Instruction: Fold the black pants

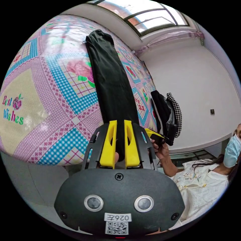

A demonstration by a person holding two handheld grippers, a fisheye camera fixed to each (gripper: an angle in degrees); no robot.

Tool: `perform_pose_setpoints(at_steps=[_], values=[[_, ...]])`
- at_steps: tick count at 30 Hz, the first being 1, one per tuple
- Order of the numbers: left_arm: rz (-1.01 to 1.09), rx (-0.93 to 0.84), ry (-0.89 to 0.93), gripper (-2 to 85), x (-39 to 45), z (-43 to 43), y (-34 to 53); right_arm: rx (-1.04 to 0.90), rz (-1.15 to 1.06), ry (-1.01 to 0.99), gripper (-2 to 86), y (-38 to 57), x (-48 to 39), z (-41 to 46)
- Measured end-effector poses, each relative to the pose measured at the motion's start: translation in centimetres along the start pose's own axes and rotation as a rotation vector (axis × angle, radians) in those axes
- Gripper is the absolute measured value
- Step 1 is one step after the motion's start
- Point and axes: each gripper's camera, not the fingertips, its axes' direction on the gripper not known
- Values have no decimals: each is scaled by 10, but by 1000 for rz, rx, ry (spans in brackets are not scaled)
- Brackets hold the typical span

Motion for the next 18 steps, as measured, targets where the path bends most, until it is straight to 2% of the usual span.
perform_pose_setpoints(at_steps=[2,3,6,9,12,18], values=[[12,-152,-132,2,-1,35,-22,-65,-41,-2,34,-12,-4,29],[7,-210,-173,0,-3,44,-22,-161,-55,-13,34,-14,-6,54],[-45,-169,-159,-8,-4,34,-10,-153,-75,-8,27,1,-16,62],[-41,-32,-192,-9,2,13,-12,-156,-47,-39,18,-1,-13,49],[19,48,-141,-10,2,5,-63,-121,-29,-23,18,-20,-9,37],[184,100,-241,-10,-5,33,-224,-63,-67,31,19,-64,-19,44]])
